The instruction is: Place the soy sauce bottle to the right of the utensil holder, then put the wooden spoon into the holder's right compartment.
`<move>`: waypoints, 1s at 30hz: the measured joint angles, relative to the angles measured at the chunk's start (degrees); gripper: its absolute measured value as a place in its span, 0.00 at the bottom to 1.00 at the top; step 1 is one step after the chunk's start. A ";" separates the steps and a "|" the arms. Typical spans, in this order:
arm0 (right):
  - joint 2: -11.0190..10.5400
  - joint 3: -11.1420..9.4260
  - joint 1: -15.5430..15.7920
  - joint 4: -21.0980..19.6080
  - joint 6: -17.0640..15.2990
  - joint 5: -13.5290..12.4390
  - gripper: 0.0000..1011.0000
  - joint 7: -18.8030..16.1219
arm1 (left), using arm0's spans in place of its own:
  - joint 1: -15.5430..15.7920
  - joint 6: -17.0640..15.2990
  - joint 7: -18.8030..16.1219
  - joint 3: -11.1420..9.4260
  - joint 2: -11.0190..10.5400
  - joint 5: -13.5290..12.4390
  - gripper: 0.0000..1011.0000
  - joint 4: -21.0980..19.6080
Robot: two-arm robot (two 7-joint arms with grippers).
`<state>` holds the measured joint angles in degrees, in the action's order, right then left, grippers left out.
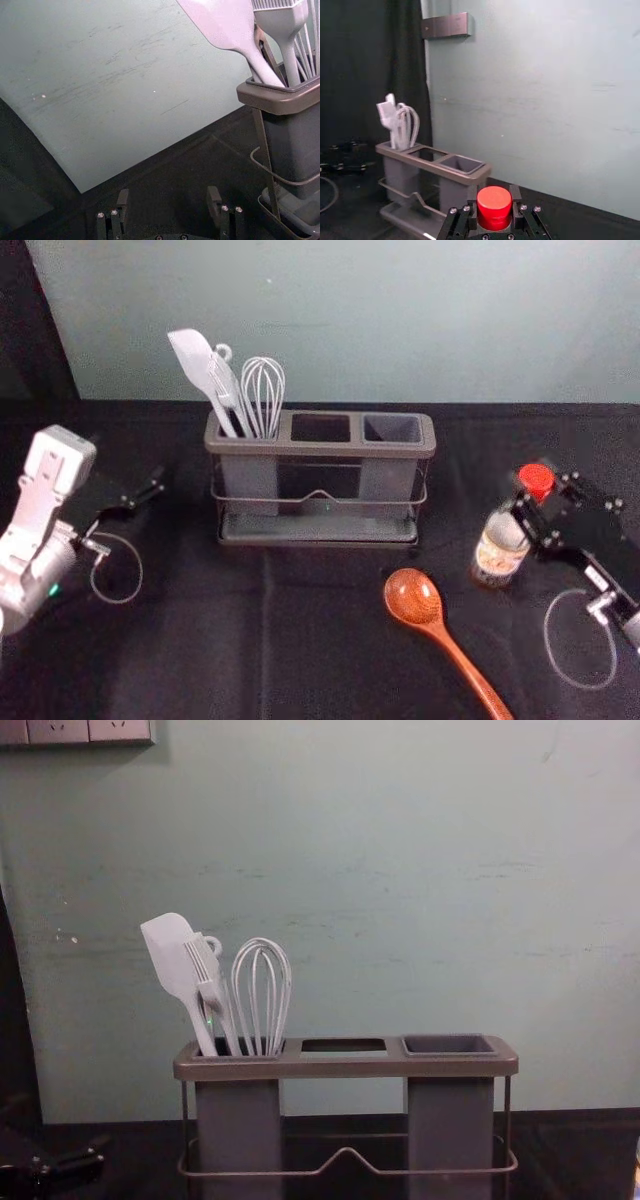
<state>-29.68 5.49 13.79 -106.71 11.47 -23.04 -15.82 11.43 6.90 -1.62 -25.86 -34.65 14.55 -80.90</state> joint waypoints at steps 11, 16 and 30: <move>3.22 2.10 -9.64 8.80 -0.80 0.77 0.37 -2.86 | 0.00 0.00 0.00 0.00 0.00 0.00 0.99 0.00; 4.93 3.23 -12.51 12.03 -0.62 1.68 0.37 -3.76 | 0.00 0.00 0.00 0.00 0.00 0.00 0.99 0.00; 9.55 4.14 -17.93 19.14 1.85 5.07 0.37 -4.36 | 0.00 0.00 0.00 0.00 0.00 0.00 0.99 0.00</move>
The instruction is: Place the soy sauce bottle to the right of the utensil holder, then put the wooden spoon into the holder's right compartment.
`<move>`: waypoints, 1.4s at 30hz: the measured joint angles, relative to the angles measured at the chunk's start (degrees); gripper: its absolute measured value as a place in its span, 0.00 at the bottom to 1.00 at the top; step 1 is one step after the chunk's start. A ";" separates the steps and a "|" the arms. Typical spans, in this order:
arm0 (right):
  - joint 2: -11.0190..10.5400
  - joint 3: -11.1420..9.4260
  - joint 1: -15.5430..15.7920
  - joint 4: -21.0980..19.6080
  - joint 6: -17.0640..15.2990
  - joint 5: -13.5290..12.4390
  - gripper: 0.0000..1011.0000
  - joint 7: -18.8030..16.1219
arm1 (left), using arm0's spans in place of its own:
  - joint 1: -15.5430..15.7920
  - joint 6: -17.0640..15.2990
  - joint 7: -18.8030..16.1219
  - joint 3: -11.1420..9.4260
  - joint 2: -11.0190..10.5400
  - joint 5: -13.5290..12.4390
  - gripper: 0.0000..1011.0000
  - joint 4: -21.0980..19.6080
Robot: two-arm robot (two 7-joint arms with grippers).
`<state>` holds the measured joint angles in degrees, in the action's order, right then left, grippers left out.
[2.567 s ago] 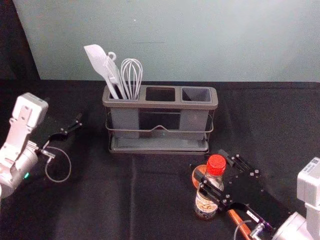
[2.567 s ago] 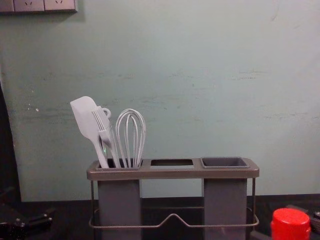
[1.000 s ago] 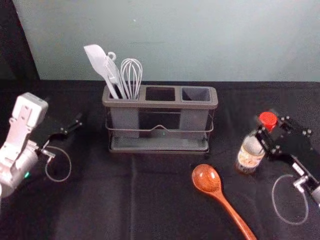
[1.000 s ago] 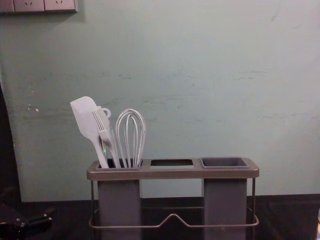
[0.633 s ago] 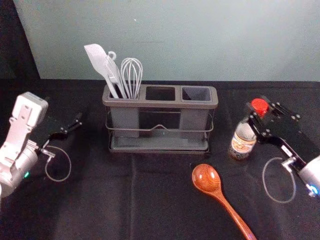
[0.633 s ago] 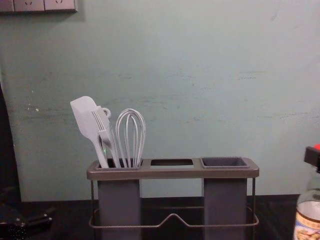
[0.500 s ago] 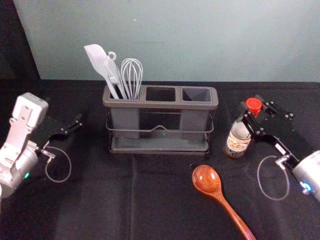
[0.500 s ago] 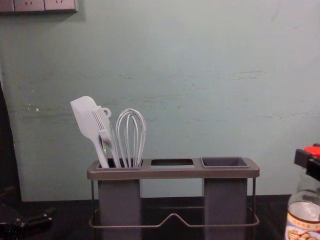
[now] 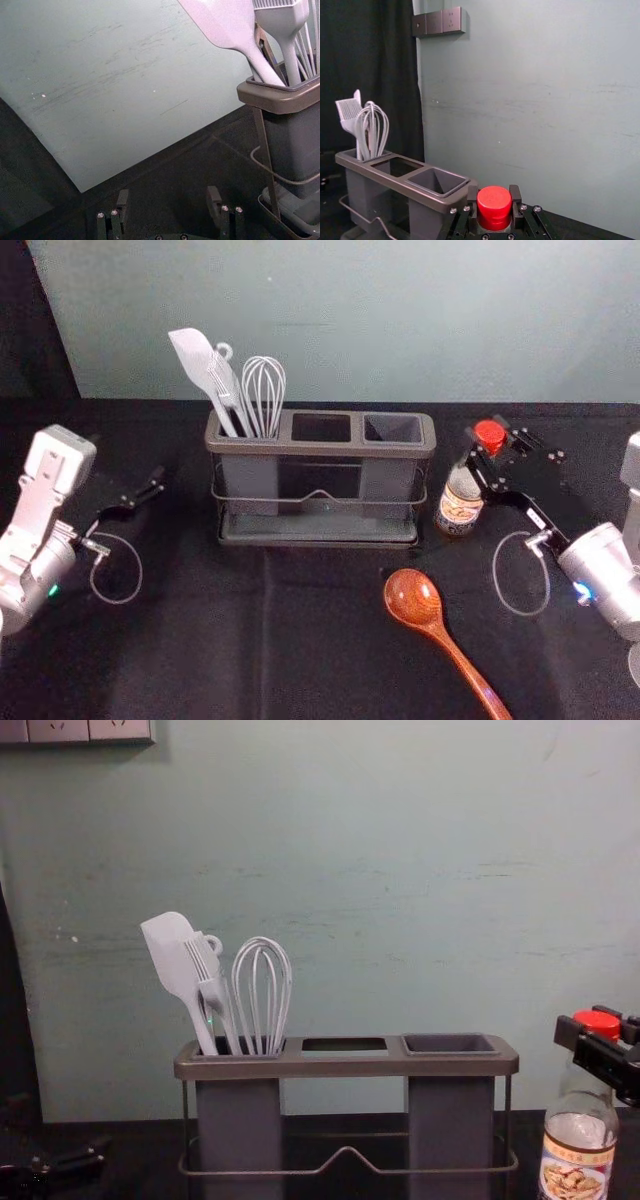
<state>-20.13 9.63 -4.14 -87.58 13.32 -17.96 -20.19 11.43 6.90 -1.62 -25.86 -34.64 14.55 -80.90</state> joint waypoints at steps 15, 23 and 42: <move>1.46 0.42 -3.01 4.43 0.40 0.59 0.37 -1.76 | 0.00 0.00 0.00 0.00 0.00 0.00 0.99 0.00; 1.64 0.57 -3.90 6.07 0.73 -0.14 0.37 -2.73 | 0.00 0.00 0.00 0.00 0.00 0.00 0.99 0.00; 1.04 -0.25 -2.64 3.25 0.57 0.70 0.71 -1.47 | 0.00 0.00 0.00 0.00 0.00 0.00 0.99 0.00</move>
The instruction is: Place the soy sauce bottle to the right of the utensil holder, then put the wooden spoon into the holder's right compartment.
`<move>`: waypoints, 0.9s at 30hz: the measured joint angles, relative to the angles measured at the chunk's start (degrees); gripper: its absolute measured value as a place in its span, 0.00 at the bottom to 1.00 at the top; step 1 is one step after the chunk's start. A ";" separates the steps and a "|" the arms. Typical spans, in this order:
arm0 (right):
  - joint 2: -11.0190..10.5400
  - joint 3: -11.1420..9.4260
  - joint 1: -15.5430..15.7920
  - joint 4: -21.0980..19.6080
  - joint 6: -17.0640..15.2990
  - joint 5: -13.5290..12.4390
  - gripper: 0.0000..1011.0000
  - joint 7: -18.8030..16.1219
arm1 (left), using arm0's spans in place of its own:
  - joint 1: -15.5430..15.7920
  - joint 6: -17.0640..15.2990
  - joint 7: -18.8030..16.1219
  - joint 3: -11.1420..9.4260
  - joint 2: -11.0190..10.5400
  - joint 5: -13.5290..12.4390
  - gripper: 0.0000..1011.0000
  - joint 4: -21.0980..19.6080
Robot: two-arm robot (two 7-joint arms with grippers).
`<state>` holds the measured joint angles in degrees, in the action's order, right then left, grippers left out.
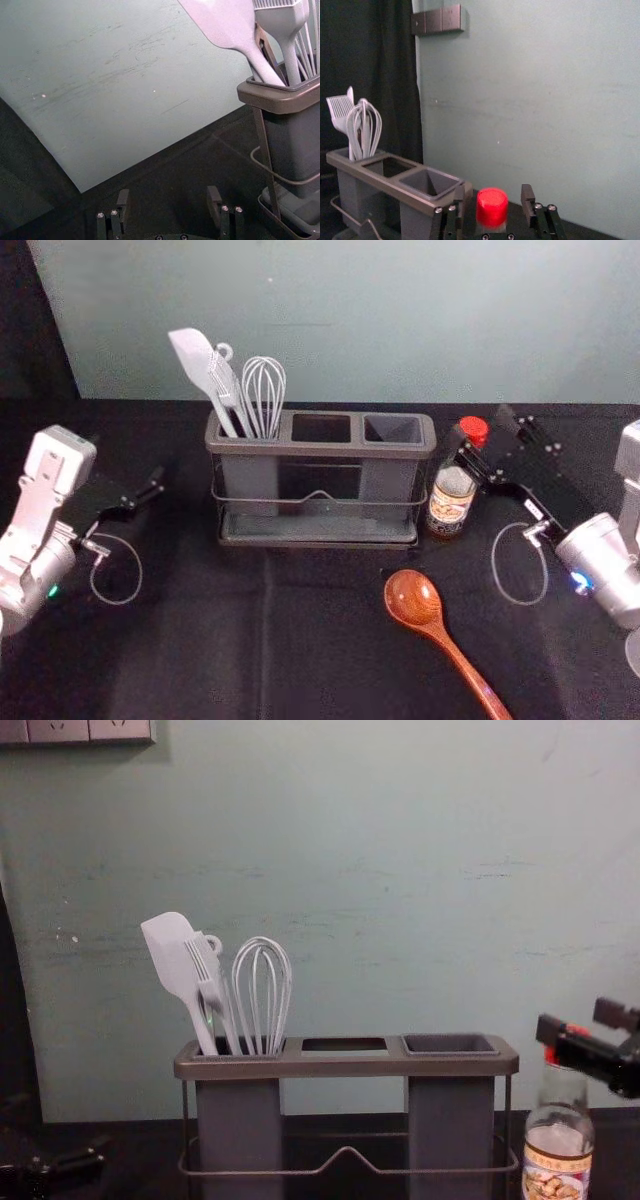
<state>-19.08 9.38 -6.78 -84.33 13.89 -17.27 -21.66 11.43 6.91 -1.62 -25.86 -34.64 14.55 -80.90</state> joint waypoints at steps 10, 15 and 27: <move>-1.59 -2.40 4.37 -8.86 -1.24 0.17 0.98 1.55 | 0.00 0.00 0.00 0.00 0.00 0.00 0.99 0.00; -2.36 -3.16 7.25 -13.29 -2.80 0.41 0.99 2.17 | 0.00 0.00 0.00 0.00 0.00 0.00 0.99 -0.01; -3.63 -1.53 13.31 -19.61 -6.48 3.78 0.99 3.52 | 0.00 0.00 0.00 0.00 0.00 0.00 0.99 0.00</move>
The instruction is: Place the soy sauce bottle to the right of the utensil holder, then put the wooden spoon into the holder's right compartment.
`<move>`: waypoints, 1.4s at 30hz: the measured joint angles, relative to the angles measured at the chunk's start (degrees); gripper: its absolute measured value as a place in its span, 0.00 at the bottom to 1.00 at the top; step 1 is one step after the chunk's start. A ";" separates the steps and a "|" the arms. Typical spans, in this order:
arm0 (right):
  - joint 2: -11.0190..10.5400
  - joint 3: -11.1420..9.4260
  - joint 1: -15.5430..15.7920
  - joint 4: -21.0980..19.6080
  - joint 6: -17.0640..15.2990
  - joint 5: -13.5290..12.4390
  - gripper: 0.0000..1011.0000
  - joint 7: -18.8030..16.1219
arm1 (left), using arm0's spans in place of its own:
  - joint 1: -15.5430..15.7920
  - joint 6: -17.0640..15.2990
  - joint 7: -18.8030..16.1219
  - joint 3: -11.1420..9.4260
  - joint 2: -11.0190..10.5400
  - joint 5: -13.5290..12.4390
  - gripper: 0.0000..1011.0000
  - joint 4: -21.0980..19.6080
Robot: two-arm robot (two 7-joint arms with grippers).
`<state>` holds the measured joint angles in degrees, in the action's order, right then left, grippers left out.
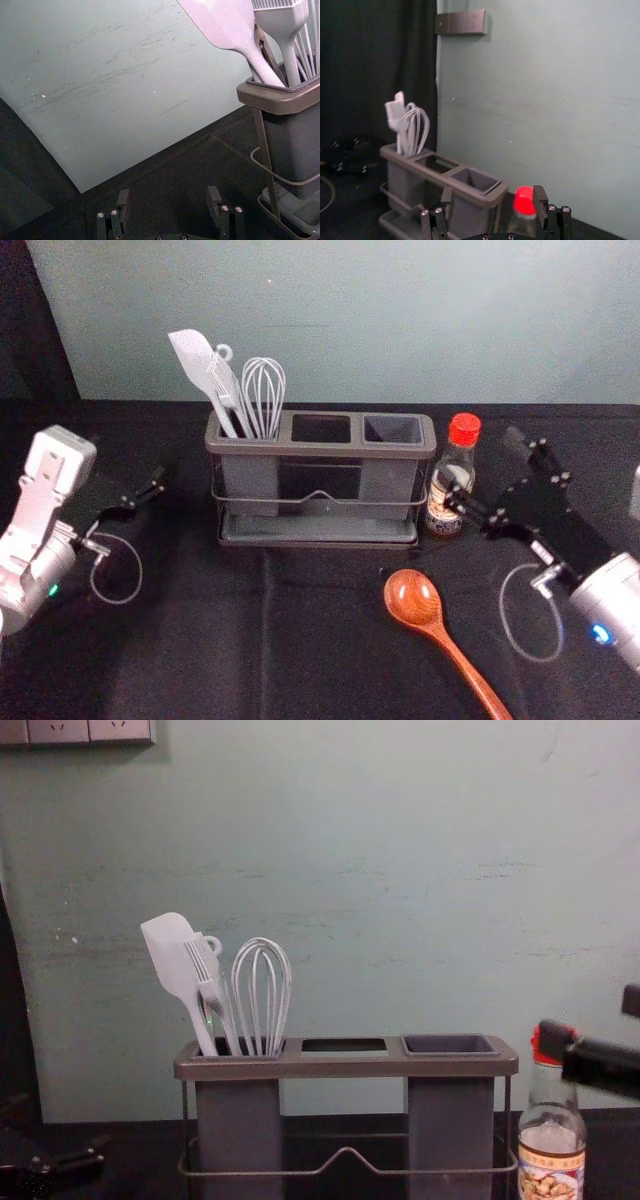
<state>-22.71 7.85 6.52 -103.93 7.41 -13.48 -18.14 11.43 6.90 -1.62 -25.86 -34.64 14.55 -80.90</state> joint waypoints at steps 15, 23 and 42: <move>2.45 4.82 2.68 1.20 -1.52 3.44 0.99 1.01 | 0.00 0.00 0.00 0.00 0.00 0.00 0.99 0.00; 3.03 5.78 2.99 1.58 -1.64 4.30 0.99 1.30 | 0.00 0.00 0.00 0.00 0.00 0.00 0.99 0.00; 2.94 5.57 2.94 1.49 -1.59 4.08 0.99 1.25 | 0.00 0.00 0.00 0.00 0.00 0.00 0.99 0.00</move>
<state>-19.76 13.42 9.47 -102.44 5.82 -9.40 -16.89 11.43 6.90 -1.62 -25.86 -34.64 14.55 -80.90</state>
